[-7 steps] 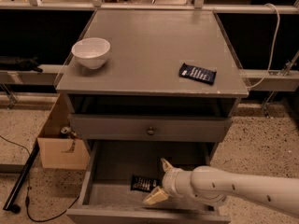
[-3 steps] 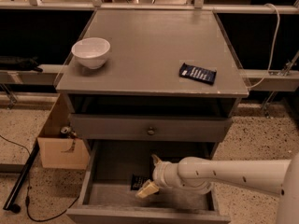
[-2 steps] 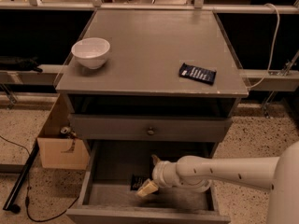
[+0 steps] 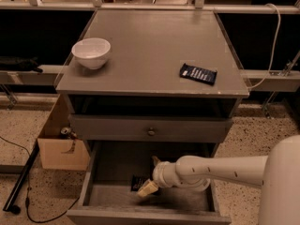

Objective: Pick rxbar chocolate from middle drawer and place on counter

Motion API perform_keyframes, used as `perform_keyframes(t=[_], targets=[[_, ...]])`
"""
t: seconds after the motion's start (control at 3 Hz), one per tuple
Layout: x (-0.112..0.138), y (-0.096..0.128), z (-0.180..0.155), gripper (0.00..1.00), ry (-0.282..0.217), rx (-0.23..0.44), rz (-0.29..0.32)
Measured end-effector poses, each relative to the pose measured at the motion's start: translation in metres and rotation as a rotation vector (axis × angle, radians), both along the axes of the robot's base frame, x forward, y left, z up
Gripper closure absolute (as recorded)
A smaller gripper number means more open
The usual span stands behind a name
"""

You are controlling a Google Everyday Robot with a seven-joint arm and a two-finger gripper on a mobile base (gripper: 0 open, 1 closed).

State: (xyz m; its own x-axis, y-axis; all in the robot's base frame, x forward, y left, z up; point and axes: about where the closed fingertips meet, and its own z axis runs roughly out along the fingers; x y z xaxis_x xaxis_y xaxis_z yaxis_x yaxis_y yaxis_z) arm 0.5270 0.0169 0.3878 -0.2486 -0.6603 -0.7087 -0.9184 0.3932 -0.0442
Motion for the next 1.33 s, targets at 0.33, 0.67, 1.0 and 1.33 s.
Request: perform_keyframes(t=[0.33,0.67,1.0,1.33], targets=[[-0.001,0.000,-0.009,0.00,0.022,-0.005,-0.003],[-0.013,0.004,-0.029,0.00,0.068,-0.043,0.018],[-0.013,0.004,-0.029,0.00,0.068,-0.043,0.019],[-0.013,0.004,-0.029,0.19,0.068,-0.043,0.019]])
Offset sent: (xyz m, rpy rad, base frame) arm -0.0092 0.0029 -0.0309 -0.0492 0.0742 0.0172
